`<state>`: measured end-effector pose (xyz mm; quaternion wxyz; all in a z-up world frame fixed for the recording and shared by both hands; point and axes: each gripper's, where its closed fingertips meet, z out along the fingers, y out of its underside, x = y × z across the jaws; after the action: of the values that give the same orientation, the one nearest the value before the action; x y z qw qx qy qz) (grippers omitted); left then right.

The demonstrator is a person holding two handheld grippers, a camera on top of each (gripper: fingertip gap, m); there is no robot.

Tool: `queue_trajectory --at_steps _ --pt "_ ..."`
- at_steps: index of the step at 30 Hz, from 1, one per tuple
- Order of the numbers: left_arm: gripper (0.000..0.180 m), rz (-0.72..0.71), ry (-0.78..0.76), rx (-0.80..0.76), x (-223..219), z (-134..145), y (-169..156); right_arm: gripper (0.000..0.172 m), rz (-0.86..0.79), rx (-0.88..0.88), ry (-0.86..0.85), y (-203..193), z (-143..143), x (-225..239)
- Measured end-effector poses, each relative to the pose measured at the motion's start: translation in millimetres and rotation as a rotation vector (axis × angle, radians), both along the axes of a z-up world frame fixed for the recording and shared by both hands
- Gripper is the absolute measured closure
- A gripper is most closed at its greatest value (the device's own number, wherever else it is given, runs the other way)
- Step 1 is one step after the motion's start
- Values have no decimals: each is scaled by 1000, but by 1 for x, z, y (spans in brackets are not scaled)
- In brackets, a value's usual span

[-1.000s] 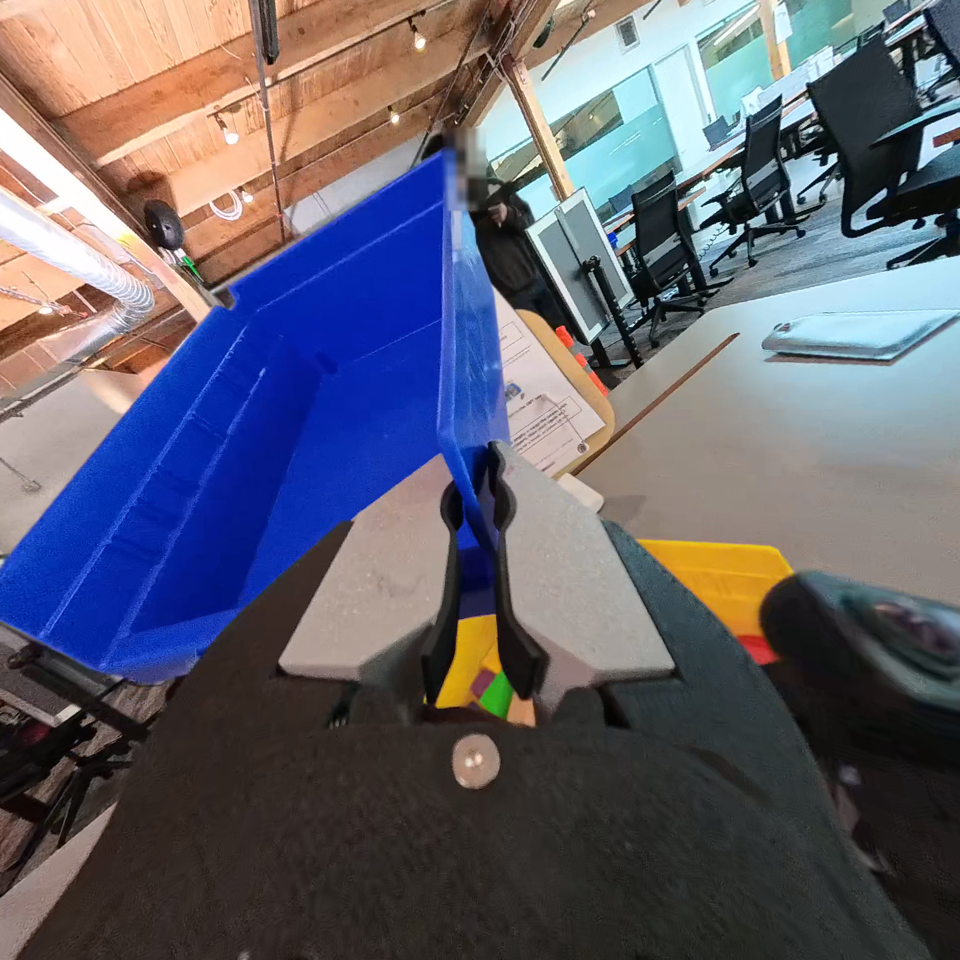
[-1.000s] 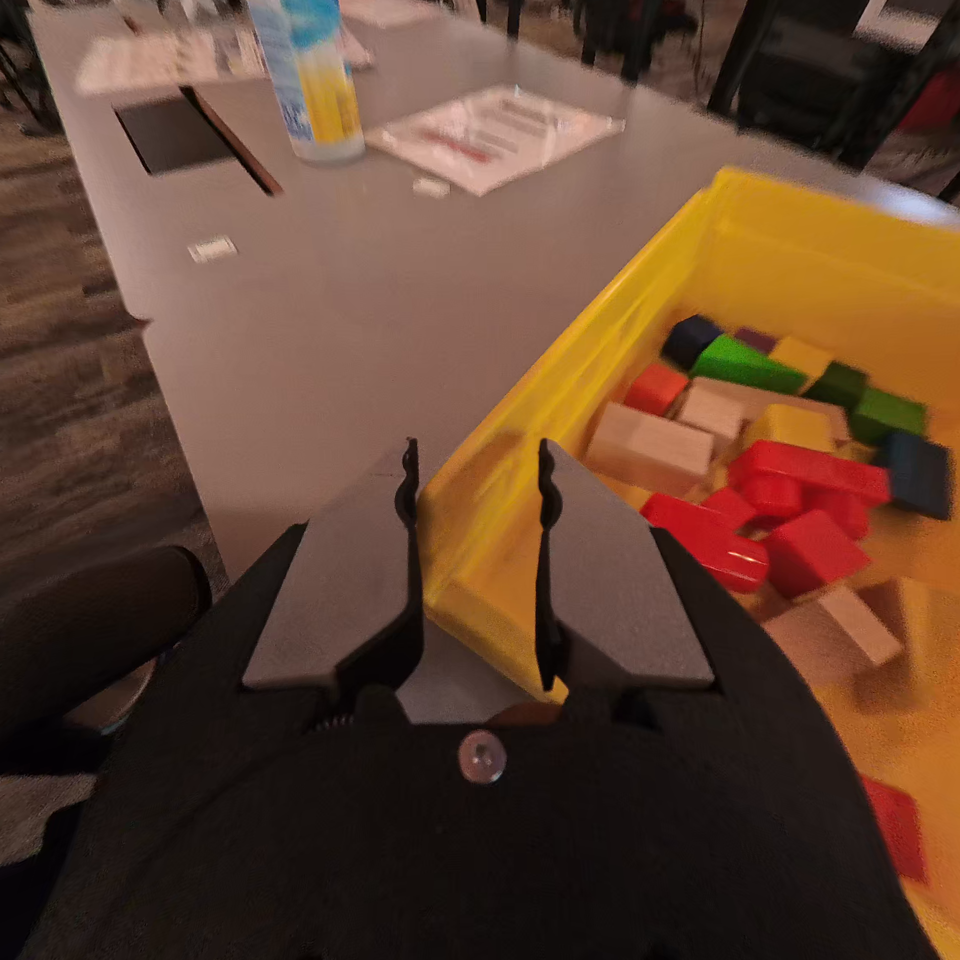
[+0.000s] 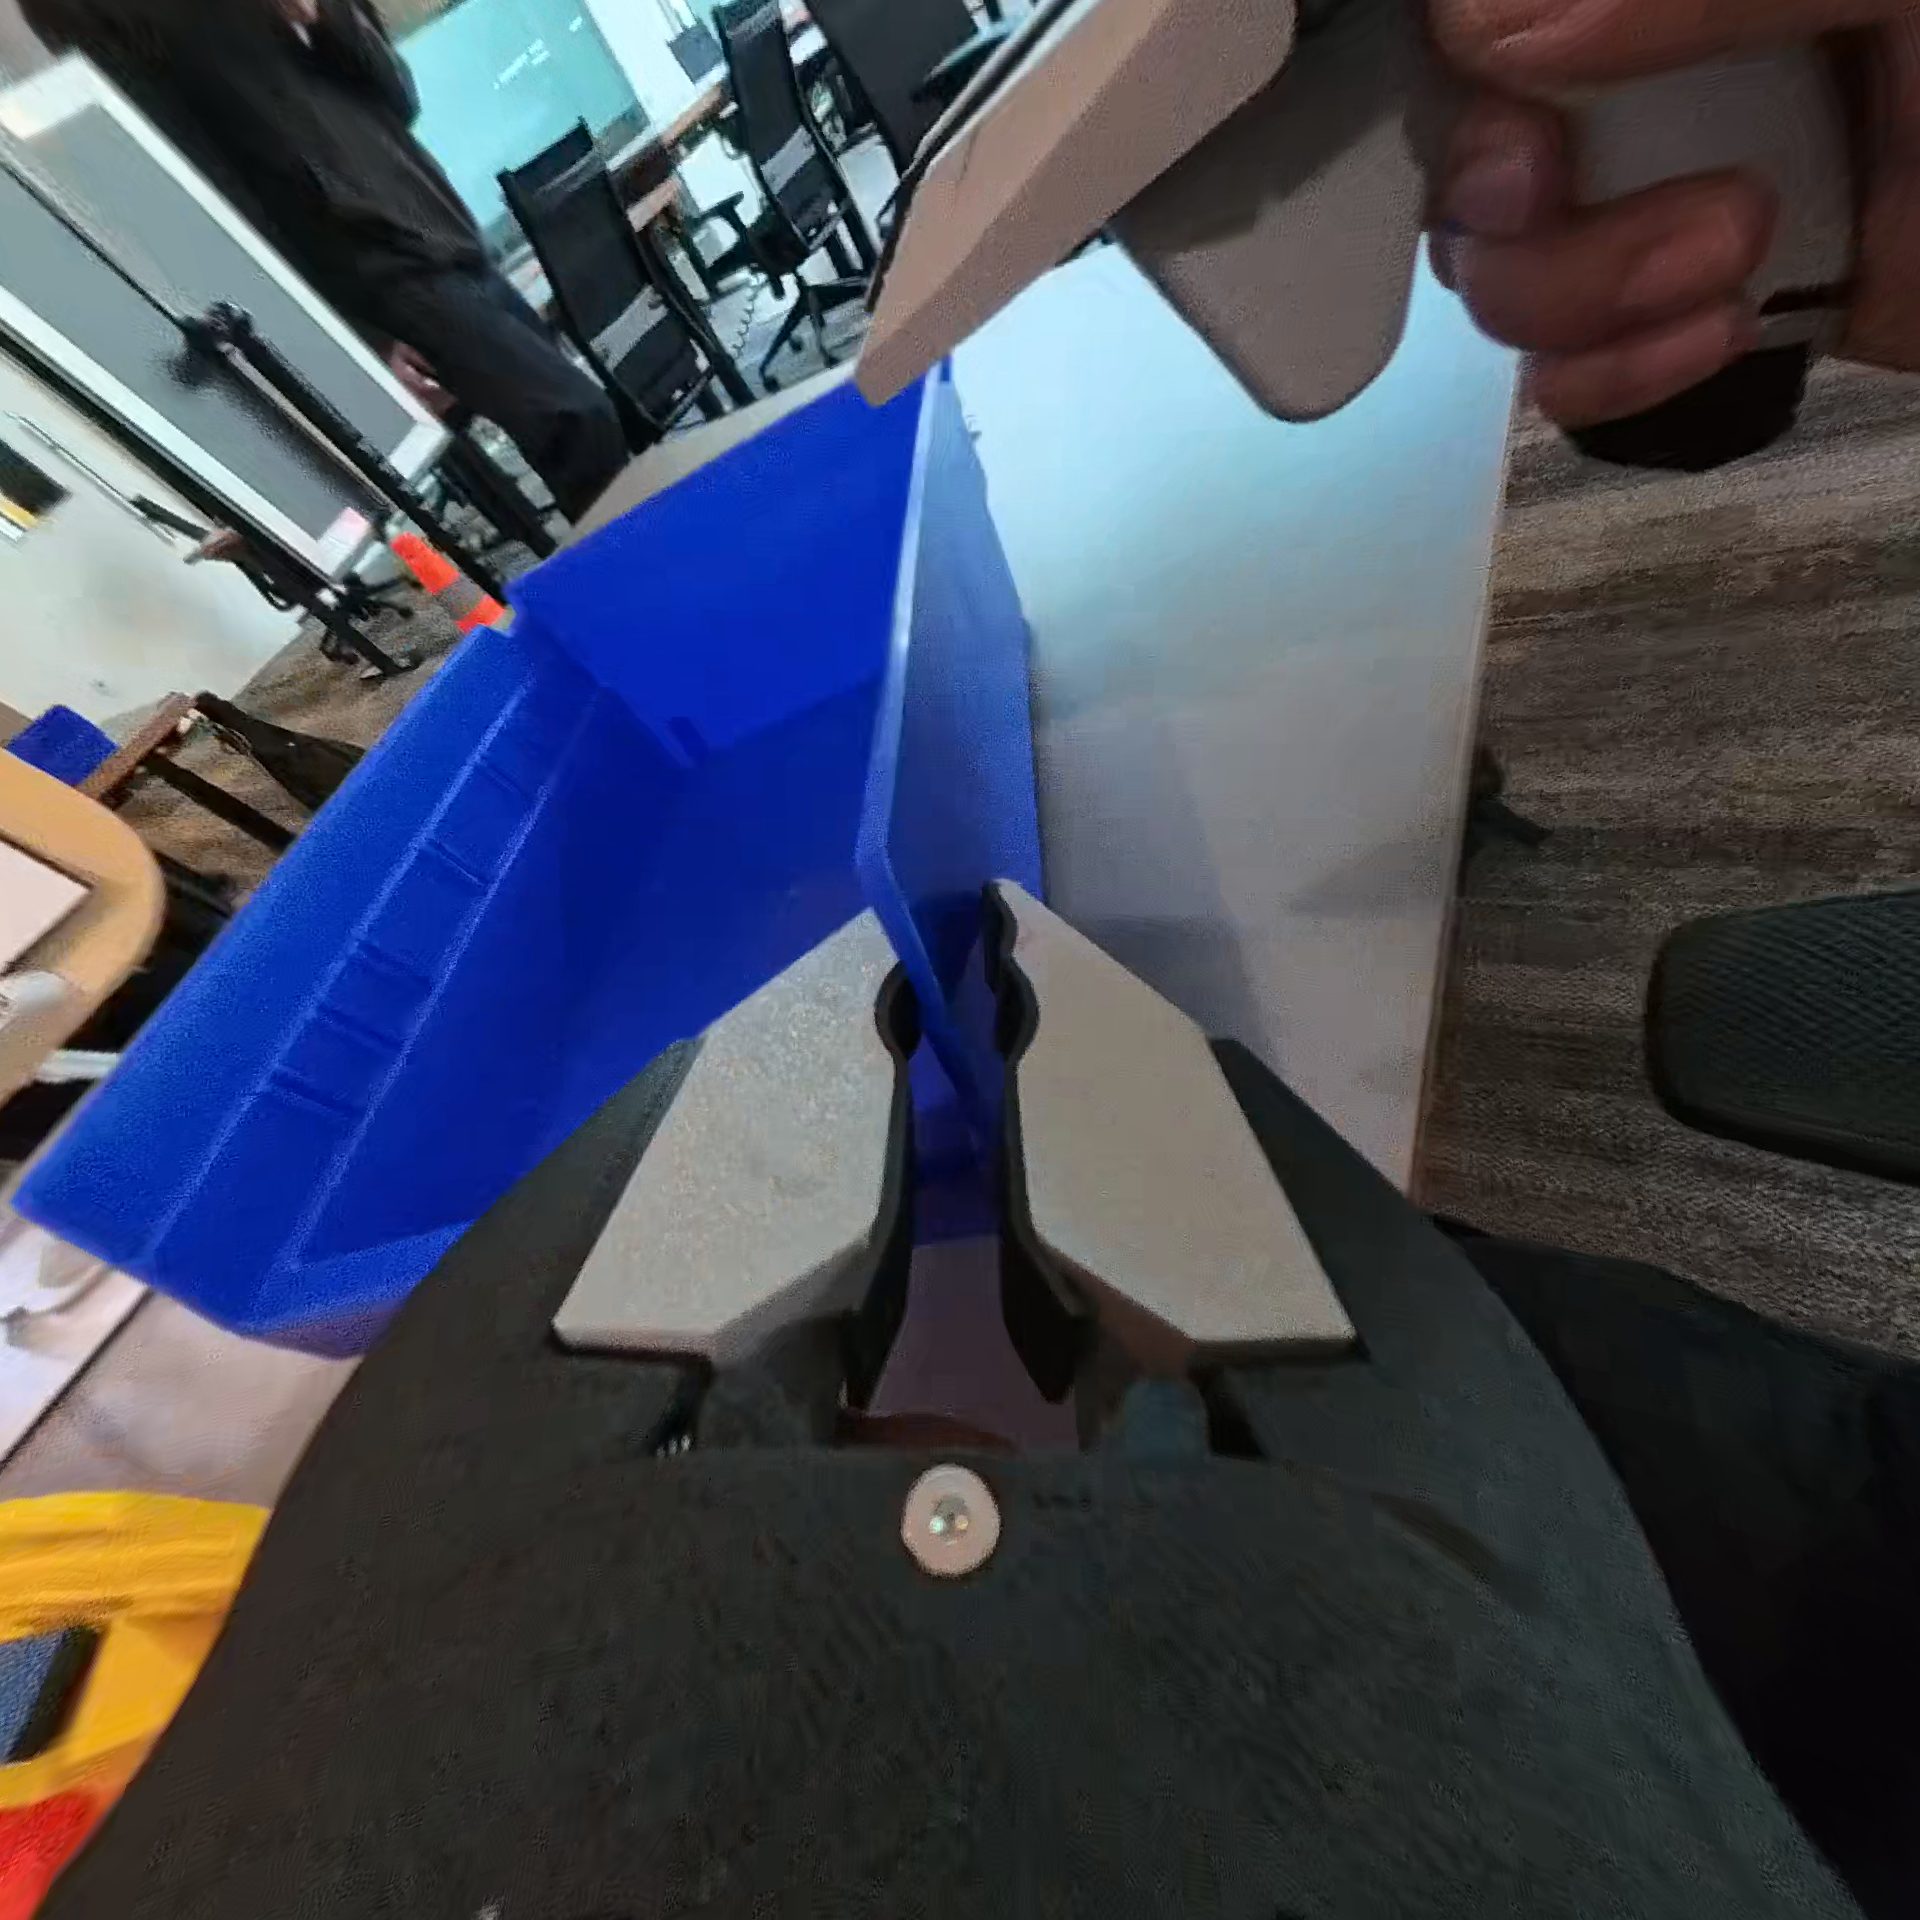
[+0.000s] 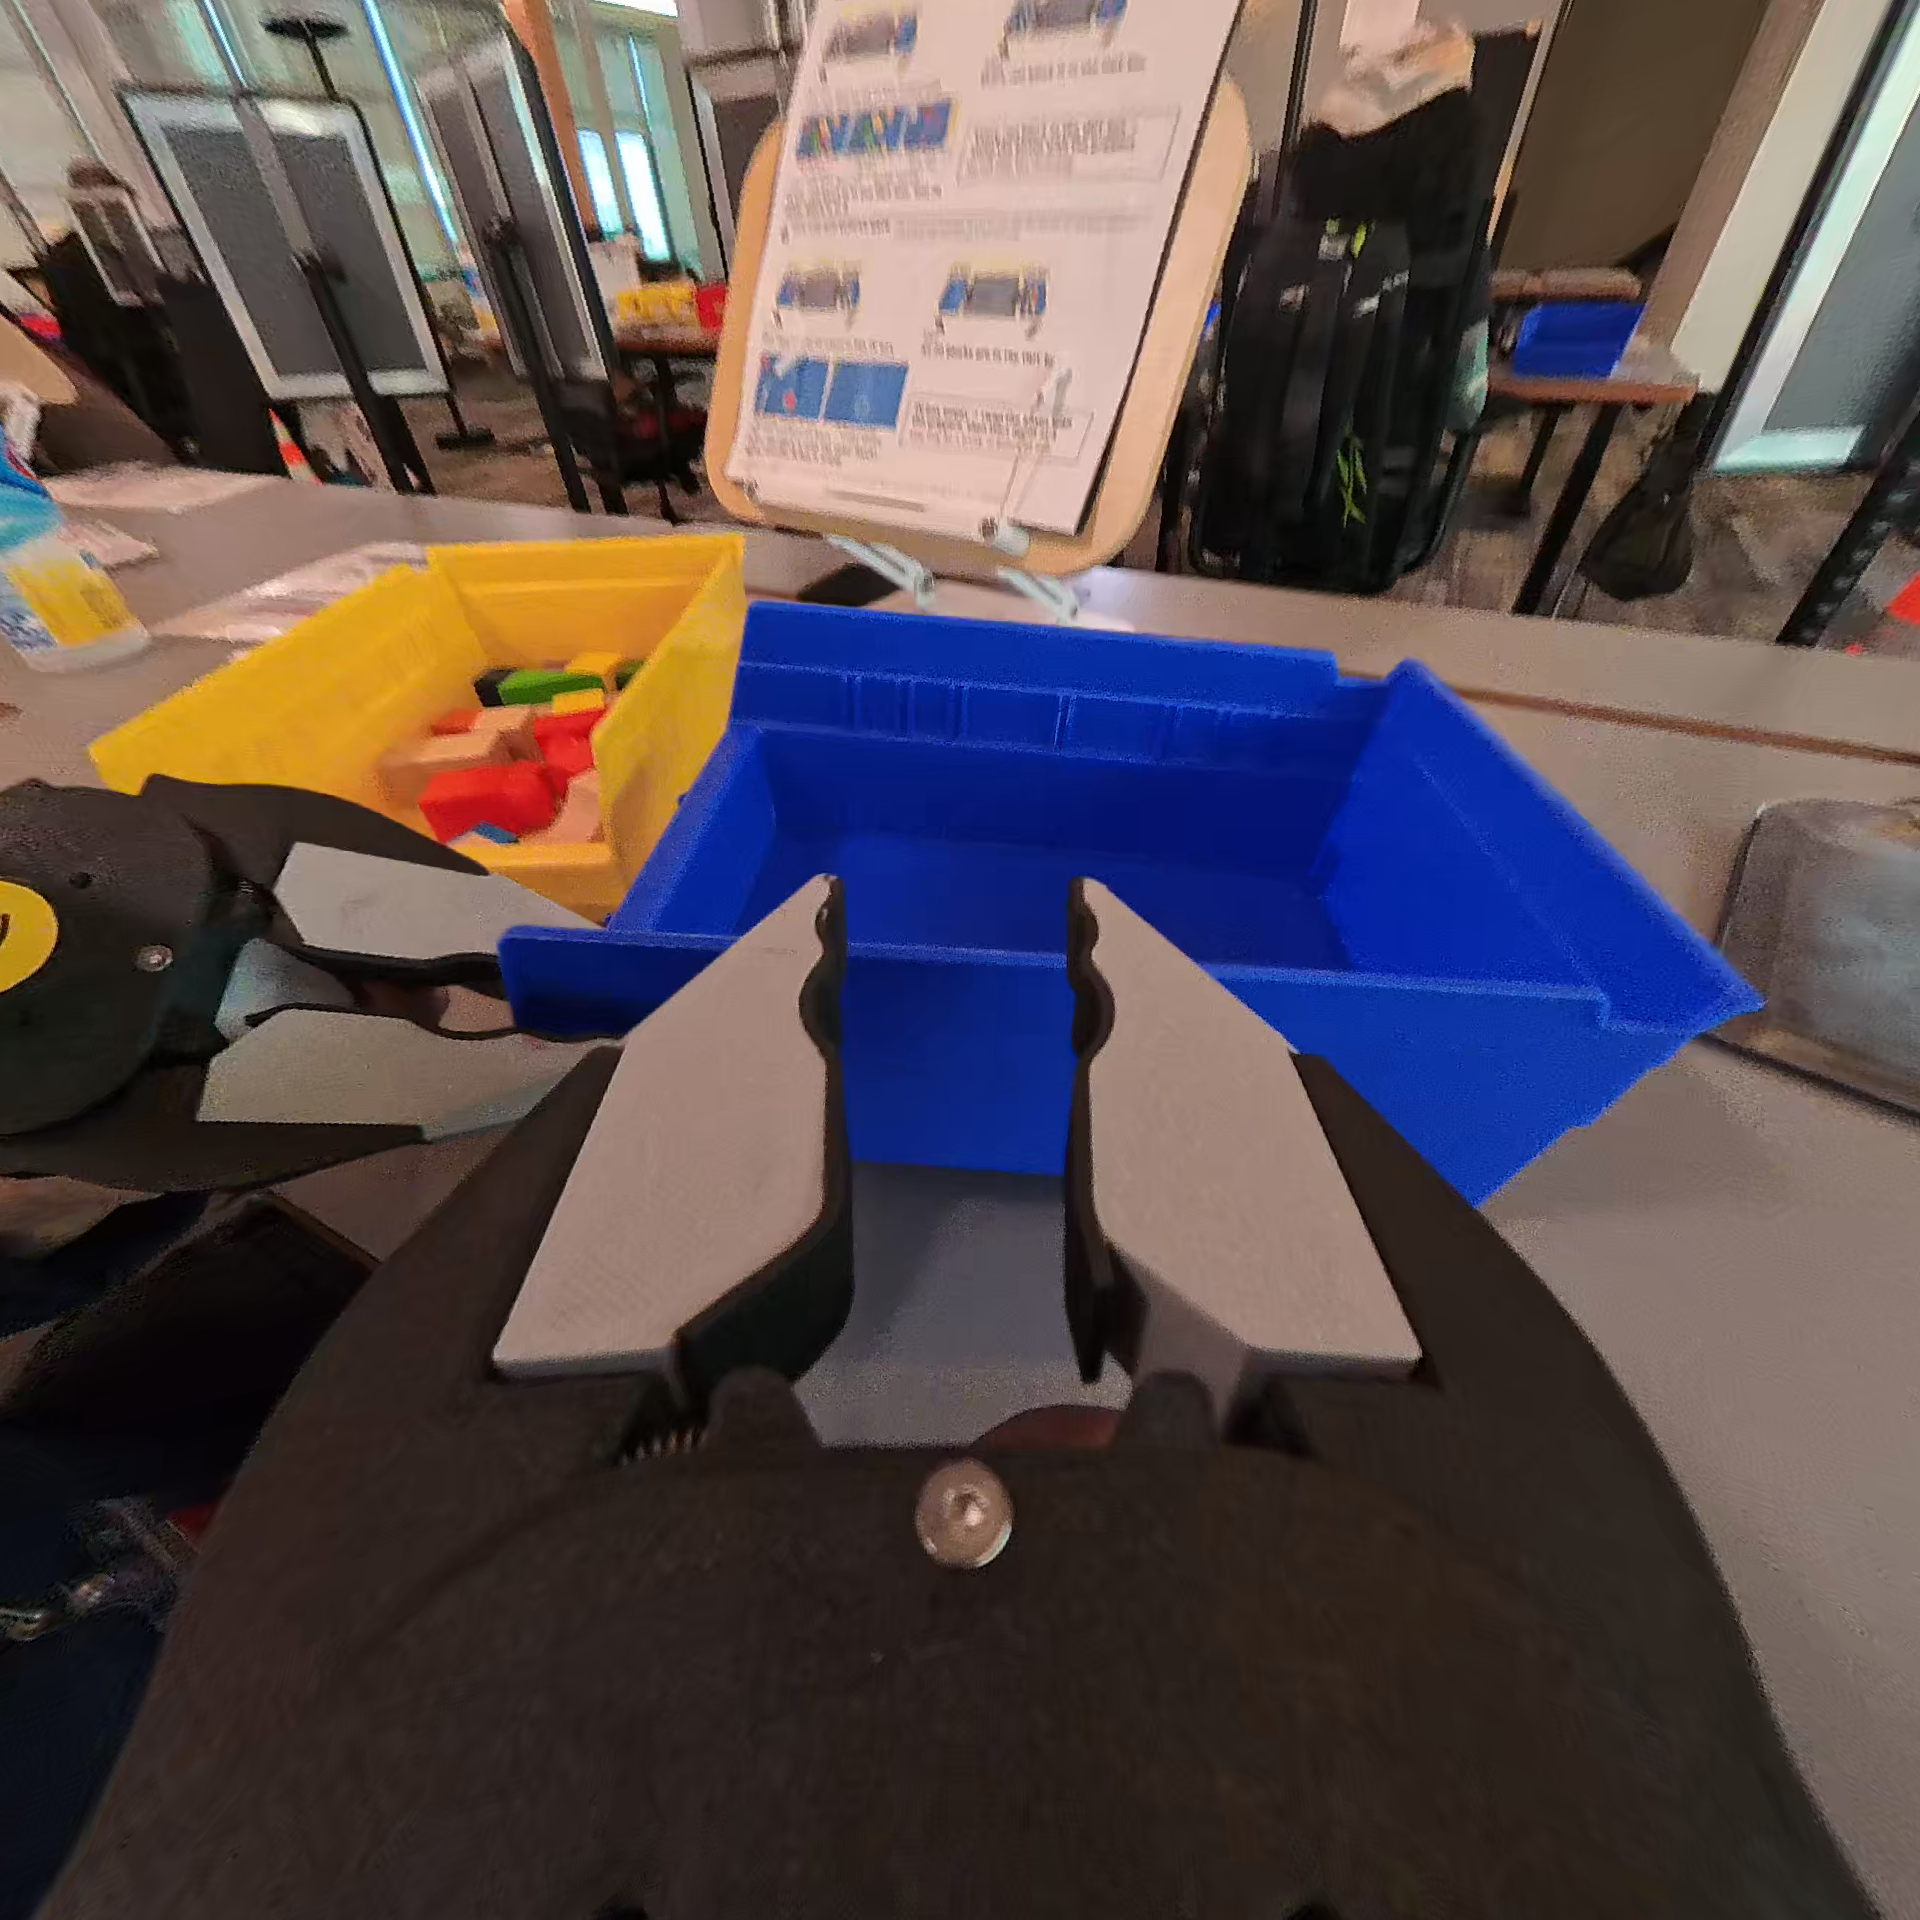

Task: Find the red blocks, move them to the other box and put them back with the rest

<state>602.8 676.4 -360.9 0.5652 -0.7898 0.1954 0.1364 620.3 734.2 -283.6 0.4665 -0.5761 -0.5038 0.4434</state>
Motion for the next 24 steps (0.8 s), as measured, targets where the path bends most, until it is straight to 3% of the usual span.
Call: queue_trajectory --at_steps 4,7,9,11,14,17,21,24 --pt "173 21 -8 -6 -13 -16 3 130 24 -19 -60 -5 -21 -14" --pt "153 67 12 -3 -23 -10 -8 128 56 -18 -111 -14 -32 -22" --pt "127 54 -26 -45 -25 -5 -33 122 106 7 -126 -30 -32 -25" --pt "124 45 -56 -50 -33 4 -68 123 154 45 -135 -48 -30 -28" --pt "123 139 -57 -68 -75 13 -116 123 221 95 -152 -78 -33 -35" --pt "119 283 -63 -113 -128 5 -156 120 271 138 -202 -105 -44 -52" --pt "122 400 -90 -187 -172 -29 -192 118 276 249 -263 -121 -60 -75" --pt "115 522 21 -222 -201 -38 -215 122 268 297 -290 -121 -67 -82"
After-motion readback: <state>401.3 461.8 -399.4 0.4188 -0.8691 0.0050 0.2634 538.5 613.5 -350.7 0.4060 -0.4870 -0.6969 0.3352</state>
